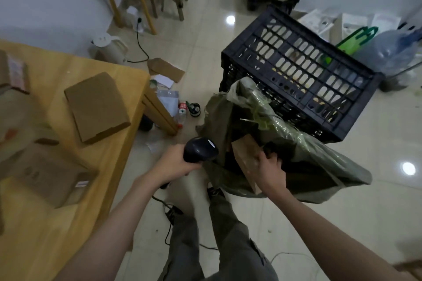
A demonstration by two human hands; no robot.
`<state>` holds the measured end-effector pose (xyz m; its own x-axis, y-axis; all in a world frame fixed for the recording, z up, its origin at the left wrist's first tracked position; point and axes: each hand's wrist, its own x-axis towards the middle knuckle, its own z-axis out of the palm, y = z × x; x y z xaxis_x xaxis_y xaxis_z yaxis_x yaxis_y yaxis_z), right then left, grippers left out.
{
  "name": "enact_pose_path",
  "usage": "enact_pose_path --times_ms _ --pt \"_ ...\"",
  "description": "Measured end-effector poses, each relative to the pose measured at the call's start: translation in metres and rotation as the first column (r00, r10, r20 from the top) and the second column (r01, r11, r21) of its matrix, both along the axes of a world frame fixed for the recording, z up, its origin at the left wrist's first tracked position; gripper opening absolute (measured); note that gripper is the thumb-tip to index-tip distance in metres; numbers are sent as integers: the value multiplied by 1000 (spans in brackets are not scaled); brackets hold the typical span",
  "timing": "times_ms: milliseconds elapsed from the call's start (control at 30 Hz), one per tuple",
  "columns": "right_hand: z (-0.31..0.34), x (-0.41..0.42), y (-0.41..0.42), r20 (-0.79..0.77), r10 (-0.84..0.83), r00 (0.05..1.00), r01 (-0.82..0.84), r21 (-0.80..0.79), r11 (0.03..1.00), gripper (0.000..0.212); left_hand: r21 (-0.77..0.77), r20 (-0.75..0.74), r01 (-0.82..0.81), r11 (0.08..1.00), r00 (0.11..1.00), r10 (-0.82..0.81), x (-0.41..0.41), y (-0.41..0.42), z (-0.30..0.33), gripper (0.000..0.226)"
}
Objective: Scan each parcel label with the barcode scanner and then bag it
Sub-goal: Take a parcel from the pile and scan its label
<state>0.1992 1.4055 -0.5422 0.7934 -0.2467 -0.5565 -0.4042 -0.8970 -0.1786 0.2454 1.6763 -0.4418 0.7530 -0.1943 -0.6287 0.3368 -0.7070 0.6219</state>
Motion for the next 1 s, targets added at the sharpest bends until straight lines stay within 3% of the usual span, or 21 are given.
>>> enact_pose_path --times_ms 267,400,500,567,733,1000 --pt "-67 49 14 -72 -56 996 58 22 998 74 60 -15 -74 995 997 75 6 -9 -45 21" --pt "-94 72 36 -79 -155 985 169 222 960 79 64 -17 -124 990 992 125 -1 -4 -57 18" --pt "-113 73 44 -138 6 990 43 351 935 94 77 -16 -138 987 990 140 -7 4 -60 21" --pt "-118 70 43 -167 79 983 -19 334 942 88 93 -15 -157 983 987 159 -13 10 -57 18" --pt "-67 68 50 -166 159 973 -85 384 919 44 112 12 -206 972 978 206 -24 26 -29 15" --pt "62 104 133 34 482 875 -449 424 786 26 58 168 -435 899 892 420 -53 85 55 18"
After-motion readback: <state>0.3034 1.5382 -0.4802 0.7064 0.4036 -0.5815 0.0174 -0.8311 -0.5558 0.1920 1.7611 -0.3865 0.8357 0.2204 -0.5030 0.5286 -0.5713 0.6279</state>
